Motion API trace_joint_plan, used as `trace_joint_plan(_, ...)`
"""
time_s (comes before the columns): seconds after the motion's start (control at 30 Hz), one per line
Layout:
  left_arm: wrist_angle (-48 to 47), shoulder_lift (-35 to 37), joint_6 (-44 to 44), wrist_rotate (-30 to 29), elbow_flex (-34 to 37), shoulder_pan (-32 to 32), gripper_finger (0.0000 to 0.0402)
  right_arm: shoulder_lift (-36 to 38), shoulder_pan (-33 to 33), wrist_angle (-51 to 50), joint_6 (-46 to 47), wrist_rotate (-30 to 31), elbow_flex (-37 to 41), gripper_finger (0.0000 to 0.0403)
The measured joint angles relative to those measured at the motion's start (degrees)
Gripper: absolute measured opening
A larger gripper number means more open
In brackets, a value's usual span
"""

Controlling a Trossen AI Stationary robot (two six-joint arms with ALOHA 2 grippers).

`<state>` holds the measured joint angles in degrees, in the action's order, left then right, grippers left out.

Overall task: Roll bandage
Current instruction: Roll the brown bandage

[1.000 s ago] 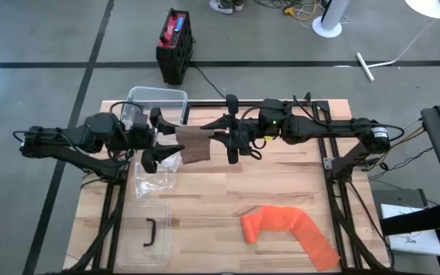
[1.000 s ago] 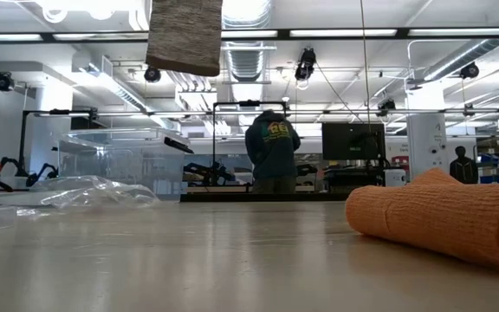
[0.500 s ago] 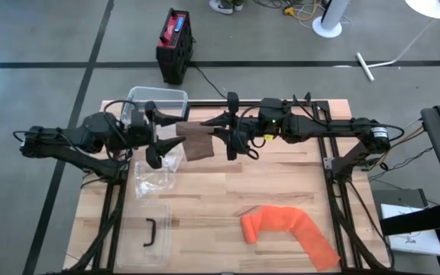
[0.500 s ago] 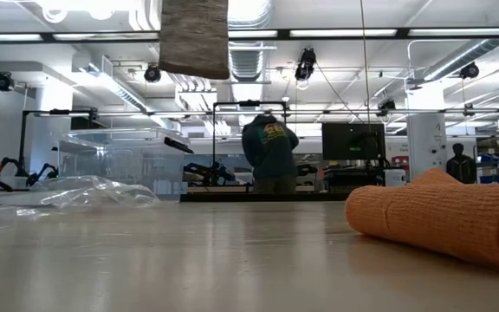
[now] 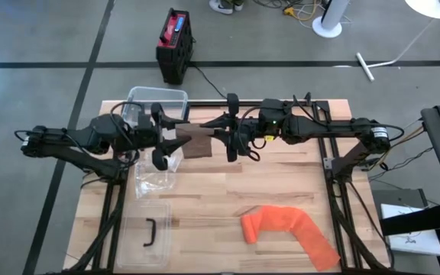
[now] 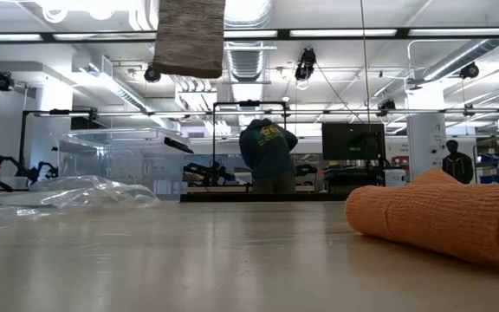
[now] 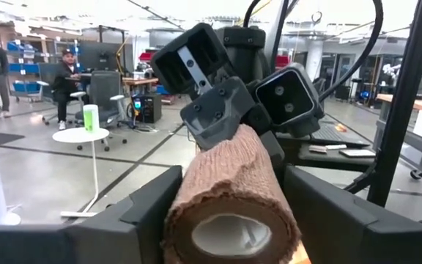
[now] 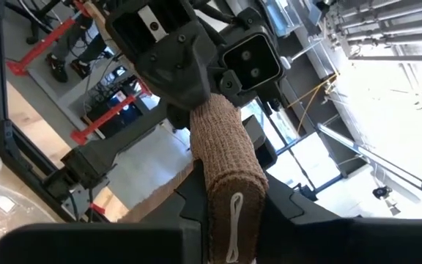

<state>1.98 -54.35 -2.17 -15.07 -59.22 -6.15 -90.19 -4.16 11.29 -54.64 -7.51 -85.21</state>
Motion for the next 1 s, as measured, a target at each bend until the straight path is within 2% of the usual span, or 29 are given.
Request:
trace_joint_plan(0.2,0.0,0.3,0.3,0.0,0.0,0.0,0.0158,0.0,0.2,-0.1,1.9,-0.1,0.0,0.0070)
trace_joint_plan(0.33,0.2,0.2,2.8,0.0,0.0,0.0,0.0096,0.0,0.6,-0.1,11.2,-0.1,0.0,0.0093)
trace_joint_plan(0.47,0.0,0.2,5.0,0.2,0.1,0.0,0.0052,0.0,1.5,-0.4,22.4,0.1,0.0,0.0144)
trace_joint_plan(0.67,0.1,0.4,9.3,0.7,0.1,-0.2,0.0053,0.3,2.6,-0.6,37.3,-0.4,-0.8,0.0246)
trace_joint_plan(0.8,0.6,0.4,11.5,2.0,0.1,-0.2,0.0062,0.5,2.2,-2.5,41.8,-0.7,-2.2,0.0304)
trace_joint_plan(0.9,0.8,0.2,13.9,4.3,0.1,-0.2,0.0057,0.4,1.6,-4.8,43.4,-0.7,-2.9,0.0327)
trace_joint_plan(1.0,0.5,0.2,16.3,6.6,0.1,-0.2,0.0052,0.2,1.2,-5.8,45.2,-0.9,-2.9,0.0333)
